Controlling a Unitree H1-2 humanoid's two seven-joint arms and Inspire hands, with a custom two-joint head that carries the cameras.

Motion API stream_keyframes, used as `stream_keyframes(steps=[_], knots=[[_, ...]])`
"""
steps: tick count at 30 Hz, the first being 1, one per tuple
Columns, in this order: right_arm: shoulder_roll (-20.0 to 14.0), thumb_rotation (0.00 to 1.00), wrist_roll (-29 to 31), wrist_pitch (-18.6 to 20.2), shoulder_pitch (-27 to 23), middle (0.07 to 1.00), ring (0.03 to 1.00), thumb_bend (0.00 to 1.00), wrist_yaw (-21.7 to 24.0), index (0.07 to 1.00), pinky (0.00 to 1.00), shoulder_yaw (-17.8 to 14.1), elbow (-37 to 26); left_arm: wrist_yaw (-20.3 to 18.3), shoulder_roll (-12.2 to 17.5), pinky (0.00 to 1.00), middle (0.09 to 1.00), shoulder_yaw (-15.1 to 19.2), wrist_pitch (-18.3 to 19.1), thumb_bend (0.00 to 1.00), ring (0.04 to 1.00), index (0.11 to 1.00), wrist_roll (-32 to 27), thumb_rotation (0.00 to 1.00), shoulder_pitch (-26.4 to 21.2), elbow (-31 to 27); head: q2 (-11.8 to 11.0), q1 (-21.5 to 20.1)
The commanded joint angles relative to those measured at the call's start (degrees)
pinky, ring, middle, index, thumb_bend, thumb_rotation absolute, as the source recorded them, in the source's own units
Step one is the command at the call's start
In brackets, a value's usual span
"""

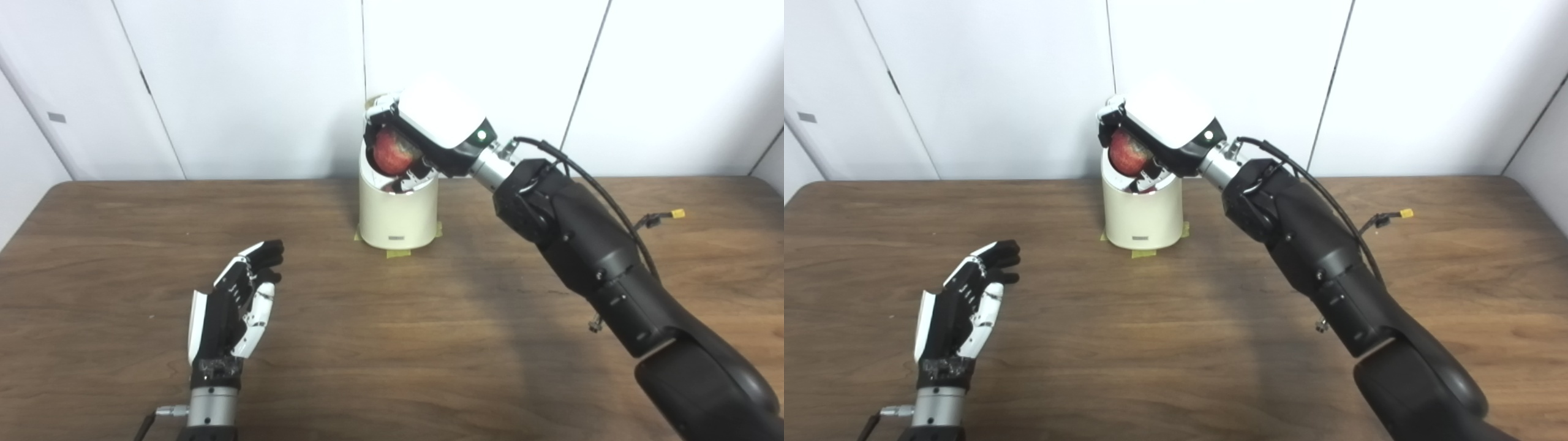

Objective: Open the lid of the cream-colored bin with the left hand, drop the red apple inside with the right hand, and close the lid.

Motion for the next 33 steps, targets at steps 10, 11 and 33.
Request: stream_keyframes(steps=[10,11,33], knots=[[1.5,0.0,1.0,1.6,-6.7,0.554,0.458,0.51,-2.8,0.444,0.38,0.1,3.5,0.7,-3.4,0.68,0.773,-1.2,1.1,0.23,0.766,0.751,3.1,0.65,2.0,0.2,0.2,0.1],[1.5,0.0,1.1,1.6,-6.7,0.555,0.454,0.51,-2.9,0.446,0.38,0.1,3.6,0.8,-3.5,0.68,0.772,-1.2,1.1,0.23,0.764,0.75,3.1,0.65,2.0,0.2,0.2,0.1],[0.5,0.0,-4.1,9.8,-5.4,0.719,0.694,0.94,-0.1,0.645,0.55,2.3,1.2,0.7,-3.2,0.64,0.76,-1.5,1.8,0.21,0.749,0.748,3.9,0.66,2.3,-0.7,0.5,-0.2]])
